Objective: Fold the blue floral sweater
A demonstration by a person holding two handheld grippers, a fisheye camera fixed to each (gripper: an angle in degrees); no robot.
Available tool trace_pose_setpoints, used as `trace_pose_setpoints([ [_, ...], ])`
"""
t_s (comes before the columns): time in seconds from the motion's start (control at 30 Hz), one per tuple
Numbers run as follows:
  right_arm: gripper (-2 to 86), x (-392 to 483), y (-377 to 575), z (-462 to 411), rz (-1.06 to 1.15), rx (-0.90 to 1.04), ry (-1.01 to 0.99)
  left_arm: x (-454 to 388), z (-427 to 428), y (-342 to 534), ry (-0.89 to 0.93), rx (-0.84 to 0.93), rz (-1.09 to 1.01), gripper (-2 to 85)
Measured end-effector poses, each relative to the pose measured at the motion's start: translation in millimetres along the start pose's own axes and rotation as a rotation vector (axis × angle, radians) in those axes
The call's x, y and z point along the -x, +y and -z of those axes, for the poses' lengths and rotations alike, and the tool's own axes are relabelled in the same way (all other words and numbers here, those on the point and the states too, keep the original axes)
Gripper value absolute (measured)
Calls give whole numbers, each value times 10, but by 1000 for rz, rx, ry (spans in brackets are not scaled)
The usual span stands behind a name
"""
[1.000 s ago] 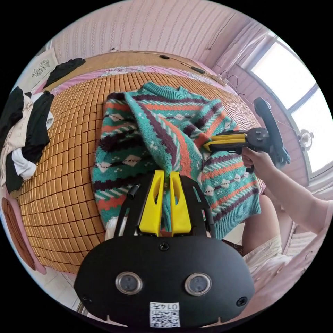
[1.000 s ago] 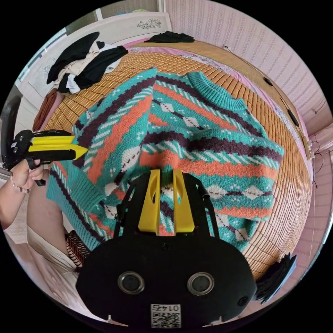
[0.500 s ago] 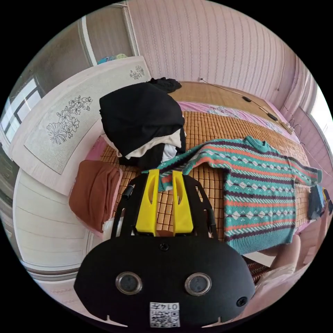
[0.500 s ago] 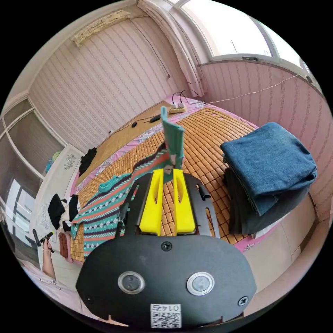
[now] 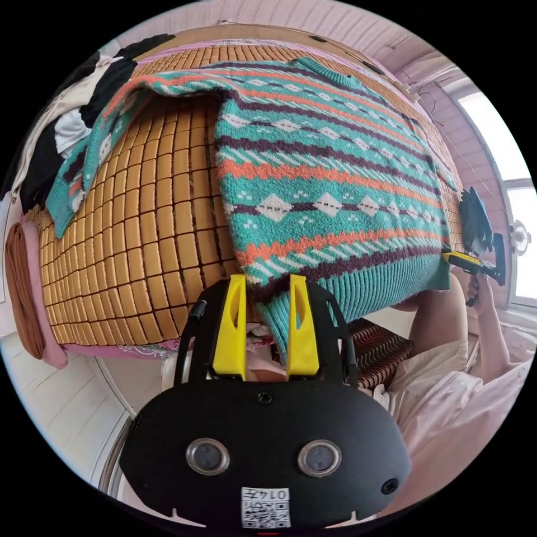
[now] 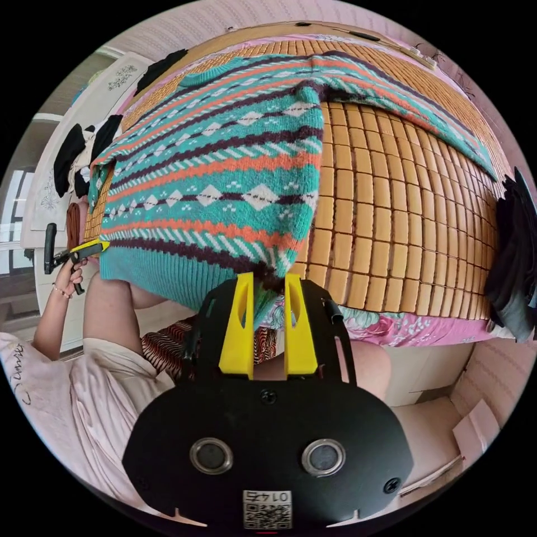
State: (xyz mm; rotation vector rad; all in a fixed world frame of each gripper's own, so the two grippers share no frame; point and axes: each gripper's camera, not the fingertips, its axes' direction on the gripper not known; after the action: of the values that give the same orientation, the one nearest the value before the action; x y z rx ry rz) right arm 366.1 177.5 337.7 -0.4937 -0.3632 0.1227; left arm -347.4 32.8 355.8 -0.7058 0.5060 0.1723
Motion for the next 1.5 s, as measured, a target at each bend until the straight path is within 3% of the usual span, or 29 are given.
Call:
trace_pose_setpoints([
  [0.1, 18, -227, 102, 198, -47, -77, -124, 65, 85, 51, -9, -4, -36, 60],
  [0.13, 16, -296, 151, 234, -67, -97, -131, 81, 133, 90, 89, -27, -51, 46],
  [0.27, 26, -318, 146, 75, -108, -62, -26, 80, -30, 192, 209, 55, -109, 45],
  [0.37, 45, -150, 87, -64, -85, 3, 60, 275, 65, 290, 254, 12, -62, 53],
  [0.47, 51, 137, 32, 100, -38, -51, 212, 696, 314, 472, 251, -102, 58, 56],
  [0.53, 53, 535, -130, 269, 57, -152, 323, 1028, 506, 580, 159, -186, 159, 52],
  [0.63, 62, 1340, -553, 256, 320, -245, 276, 1716, 795, 735, 14, -343, 382, 66],
  [0.77, 99, 2547, -1099, -105, 676, -299, 178, 2673, 911, 788, 112, -492, 670, 103],
  [0.83, 129, 3345, -1425, -430, 861, -279, 129, 2920, 908, 721, 173, -520, 720, 117],
  [0.93, 138, 4211, -1760, -816, 1008, -248, 115, 3152, 795, 538, 110, -424, 784, 104],
  [1.1, 96, 5094, -2177, -1375, 1071, -157, 162, 3206, 795, 515, 44, -397, 758, 33],
  [1.23, 20, 5405, -2325, -1579, 1057, -184, 183, 3181, 1064, 720, 28, -583, 704, 0],
  [1.33, -3, 5571, -2405, -1818, 1057, -131, 217, 3161, 1098, 731, -60, -617, 651, -4],
  [1.43, -6, 5711, -2522, -2297, 1052, 59, 276, 3231, 855, 618, -112, -498, 685, -4],
  [1.5, -5, 5771, -2531, -2341, 1052, 28, 286, 3242, 670, 560, -115, -431, 683, -4],
])
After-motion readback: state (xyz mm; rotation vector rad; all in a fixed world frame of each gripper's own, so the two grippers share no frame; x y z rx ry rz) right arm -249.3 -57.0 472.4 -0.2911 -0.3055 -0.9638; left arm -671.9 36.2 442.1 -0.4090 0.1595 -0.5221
